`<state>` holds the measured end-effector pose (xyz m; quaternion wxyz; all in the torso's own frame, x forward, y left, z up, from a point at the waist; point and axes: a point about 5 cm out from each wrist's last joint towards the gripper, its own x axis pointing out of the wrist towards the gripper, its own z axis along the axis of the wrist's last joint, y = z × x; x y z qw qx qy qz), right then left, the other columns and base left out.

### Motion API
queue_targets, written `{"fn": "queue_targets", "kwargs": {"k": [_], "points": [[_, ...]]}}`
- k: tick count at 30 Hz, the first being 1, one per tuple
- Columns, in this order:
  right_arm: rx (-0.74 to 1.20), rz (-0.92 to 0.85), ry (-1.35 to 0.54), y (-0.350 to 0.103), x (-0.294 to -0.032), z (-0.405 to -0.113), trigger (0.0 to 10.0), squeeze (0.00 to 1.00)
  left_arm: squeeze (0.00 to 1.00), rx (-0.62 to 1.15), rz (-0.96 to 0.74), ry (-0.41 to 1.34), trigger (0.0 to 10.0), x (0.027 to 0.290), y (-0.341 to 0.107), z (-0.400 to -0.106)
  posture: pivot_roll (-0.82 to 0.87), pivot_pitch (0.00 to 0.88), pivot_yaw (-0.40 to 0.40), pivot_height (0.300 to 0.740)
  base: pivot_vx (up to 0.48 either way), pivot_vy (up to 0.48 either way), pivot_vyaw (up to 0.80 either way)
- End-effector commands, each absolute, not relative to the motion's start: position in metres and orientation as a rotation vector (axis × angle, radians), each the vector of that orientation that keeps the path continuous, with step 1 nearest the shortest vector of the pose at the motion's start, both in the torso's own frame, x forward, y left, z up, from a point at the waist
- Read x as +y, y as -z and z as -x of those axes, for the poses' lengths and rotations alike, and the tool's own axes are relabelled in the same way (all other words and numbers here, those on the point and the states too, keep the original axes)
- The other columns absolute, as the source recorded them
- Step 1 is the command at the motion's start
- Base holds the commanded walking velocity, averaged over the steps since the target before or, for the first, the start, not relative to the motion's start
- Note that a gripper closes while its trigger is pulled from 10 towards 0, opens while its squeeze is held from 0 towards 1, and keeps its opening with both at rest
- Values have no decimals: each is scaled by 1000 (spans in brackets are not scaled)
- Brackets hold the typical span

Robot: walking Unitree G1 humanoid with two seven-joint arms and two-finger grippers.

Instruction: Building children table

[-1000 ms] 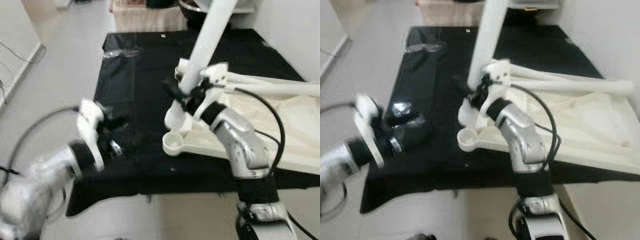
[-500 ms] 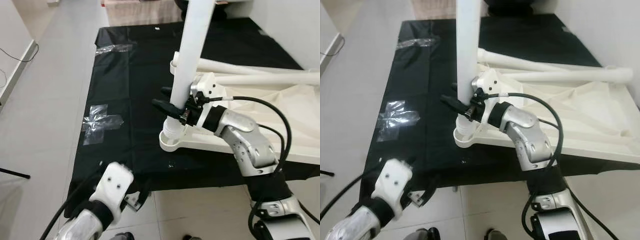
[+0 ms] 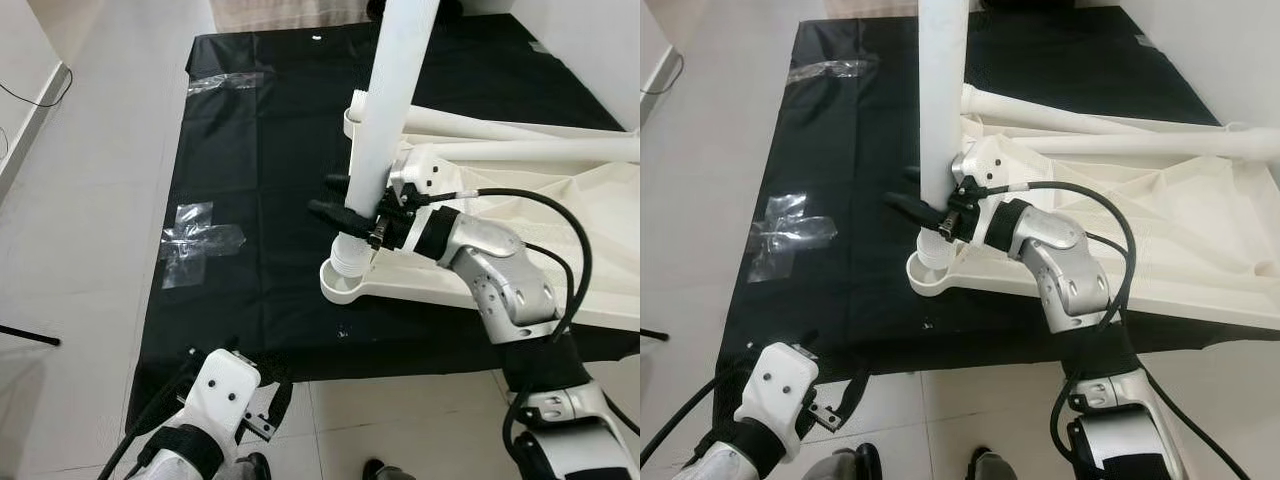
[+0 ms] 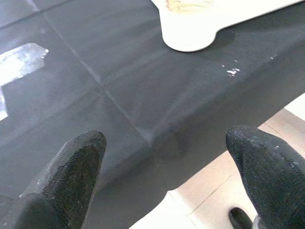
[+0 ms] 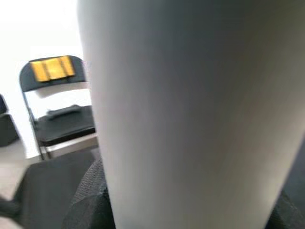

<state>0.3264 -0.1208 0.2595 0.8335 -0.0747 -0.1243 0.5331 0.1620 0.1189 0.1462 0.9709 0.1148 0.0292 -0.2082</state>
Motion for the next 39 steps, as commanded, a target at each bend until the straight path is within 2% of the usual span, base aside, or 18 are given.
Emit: {"fn": "queue_targets", "kwargs": {"k": [1, 7, 13, 24, 35, 39], "points": [[-226, 131, -1186, -250, -122, -321, 10000, 0, 0, 54, -231, 446, 10000, 115, -146, -157, 24, 321, -5, 740, 0, 0, 0], [-211, 173, -1284, -246, -114, -312, 10000, 0, 0, 43, -224, 476, 10000, 113, -146, -155, 23, 325, -8, 740, 0, 0, 0], [-198, 209, -1306, -242, -105, -313, 10000, 0, 0, 35, -227, 480, 10000, 111, -145, -156, 25, 327, -14, 740, 0, 0, 0], [-228, 235, -1246, -251, -89, -329, 10000, 0, 0, 23, -225, 481, 10000, 109, -144, -157, 23, 323, -27, 740, 0, 0, 0], [-224, 255, -1262, -256, -97, -331, 10000, 0, 0, 19, -225, 479, 10000, 109, -144, -157, 22, 328, -32, 740, 0, 0, 0], [-195, 276, -1352, -256, -105, -324, 10000, 0, 0, 18, -228, 477, 10000, 109, -144, -158, 22, 327, -29, 740, 0, 0, 0]]}}
